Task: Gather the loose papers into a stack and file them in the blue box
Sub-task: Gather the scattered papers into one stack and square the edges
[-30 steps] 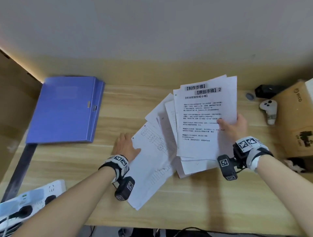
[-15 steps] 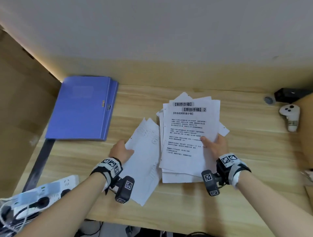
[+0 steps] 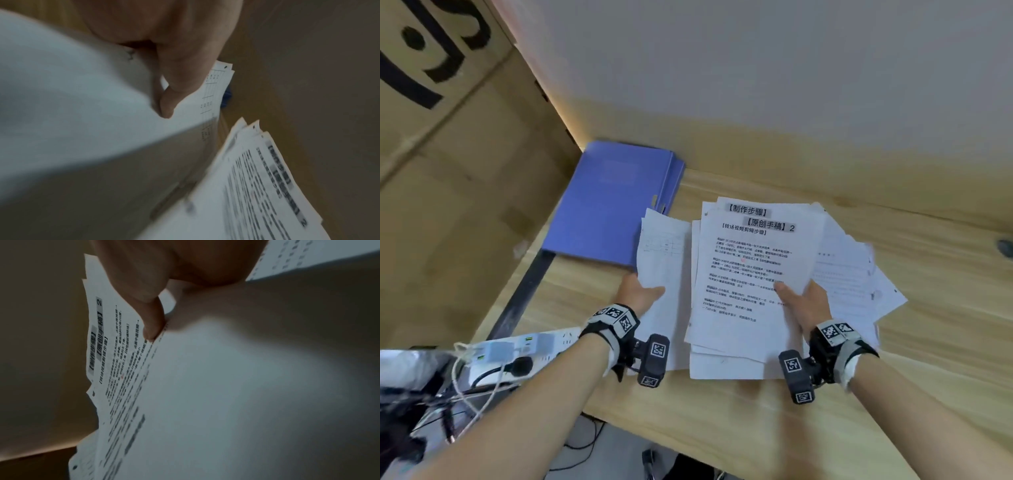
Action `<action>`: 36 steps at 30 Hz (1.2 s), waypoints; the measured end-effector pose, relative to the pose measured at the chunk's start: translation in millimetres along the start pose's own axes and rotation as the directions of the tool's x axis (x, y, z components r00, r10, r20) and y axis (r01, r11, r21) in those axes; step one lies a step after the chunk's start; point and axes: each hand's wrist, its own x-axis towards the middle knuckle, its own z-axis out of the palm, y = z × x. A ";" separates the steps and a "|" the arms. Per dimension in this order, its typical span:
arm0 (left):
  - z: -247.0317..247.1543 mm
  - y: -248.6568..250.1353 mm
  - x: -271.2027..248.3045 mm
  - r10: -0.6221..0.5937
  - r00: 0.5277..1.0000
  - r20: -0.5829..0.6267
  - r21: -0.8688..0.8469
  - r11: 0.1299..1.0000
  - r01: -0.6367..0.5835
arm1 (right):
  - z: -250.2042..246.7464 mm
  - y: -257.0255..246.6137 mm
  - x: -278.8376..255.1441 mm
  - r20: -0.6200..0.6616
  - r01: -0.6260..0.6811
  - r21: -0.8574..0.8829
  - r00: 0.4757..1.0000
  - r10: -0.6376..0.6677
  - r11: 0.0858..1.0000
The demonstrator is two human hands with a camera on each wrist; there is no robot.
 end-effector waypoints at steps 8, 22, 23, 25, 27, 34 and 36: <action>41.5 -18.0 -15.2 -0.096 0.969 0.229 -0.231 0.961 0.149 | 56.4 25.2 -2.0 0.188 0.042 -0.155 0.982 -0.012 0.987; 11.7 12.8 -17.3 0.233 0.949 0.211 -0.320 0.934 -0.158 | 49.8 -36.3 9.3 0.249 0.070 0.028 0.966 -0.074 0.997; 5.0 25.3 -16.8 0.286 0.940 0.186 -0.338 0.917 -0.212 | 45.1 -51.8 9.4 0.240 0.064 0.102 0.967 -0.087 0.993; -10.7 53.5 -20.6 0.360 0.923 0.135 -0.341 0.891 -0.298 | 37.2 -81.6 7.5 0.219 0.109 0.210 0.963 -0.155 0.972; -24.1 74.8 -23.4 0.439 0.888 0.134 -0.357 0.858 -0.370 | 29.7 -105.7 1.0 0.218 0.152 0.281 0.952 -0.217 0.948; -28.6 84.2 -40.1 0.501 0.815 0.292 -0.331 0.852 -0.405 | 17.1 -104.7 -20.1 0.297 0.184 0.253 0.920 -0.257 0.950; -18.7 78.0 -41.7 0.493 0.814 0.306 -0.303 0.862 -0.407 | 18.4 -96.2 -24.4 0.283 0.207 0.232 0.920 -0.269 0.950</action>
